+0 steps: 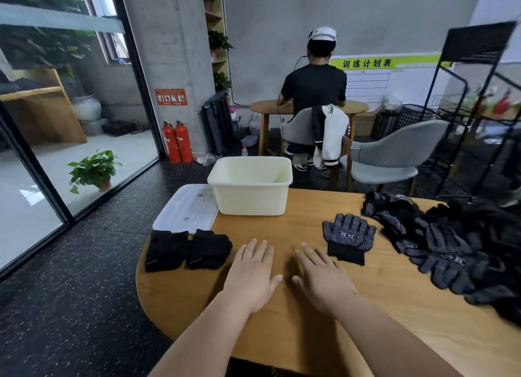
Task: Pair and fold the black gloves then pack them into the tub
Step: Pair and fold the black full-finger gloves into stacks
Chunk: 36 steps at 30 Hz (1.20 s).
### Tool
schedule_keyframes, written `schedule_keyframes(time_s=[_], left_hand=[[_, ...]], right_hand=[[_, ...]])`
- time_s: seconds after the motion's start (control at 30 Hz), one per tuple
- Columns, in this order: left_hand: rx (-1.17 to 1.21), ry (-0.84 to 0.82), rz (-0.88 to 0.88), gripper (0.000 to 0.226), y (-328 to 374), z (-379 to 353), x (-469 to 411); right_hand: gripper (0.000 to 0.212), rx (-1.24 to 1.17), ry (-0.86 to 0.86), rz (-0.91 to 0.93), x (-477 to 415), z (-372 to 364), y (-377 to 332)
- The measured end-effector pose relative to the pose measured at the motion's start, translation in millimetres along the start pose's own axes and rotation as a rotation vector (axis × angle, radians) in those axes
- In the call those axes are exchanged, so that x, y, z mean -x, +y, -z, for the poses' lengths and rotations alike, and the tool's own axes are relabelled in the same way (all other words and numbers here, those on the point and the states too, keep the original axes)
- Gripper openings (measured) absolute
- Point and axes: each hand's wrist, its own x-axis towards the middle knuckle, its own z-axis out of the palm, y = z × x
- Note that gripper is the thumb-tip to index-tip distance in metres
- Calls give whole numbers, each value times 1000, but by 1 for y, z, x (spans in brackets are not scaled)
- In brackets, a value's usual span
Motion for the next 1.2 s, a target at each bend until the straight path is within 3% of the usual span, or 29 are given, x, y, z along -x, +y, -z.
schedule_keyframes(time_s=[0.5,0.67,0.77,0.9,1.1,1.2], left_hand=[[106,-46,-283,72,147,-24,-31],[162,-28,-312,71,181,-37,-41],[202,-8,-300,71,192,-45,-35],[209,44,-273,70,194,-48,-28],[176,51,-296,67,195,-46,-29],[183,48,-286,67,195,-47,-29]], right_hand=[[70,-24,38,-325,84,-12,148],[72,-15,158,-437,102,-21,179],[72,18,240,-530,104,-26,196],[87,41,302,-586,102,-42,204],[71,101,411,-527,93,-33,213],[69,142,369,-578,85,-24,228]])
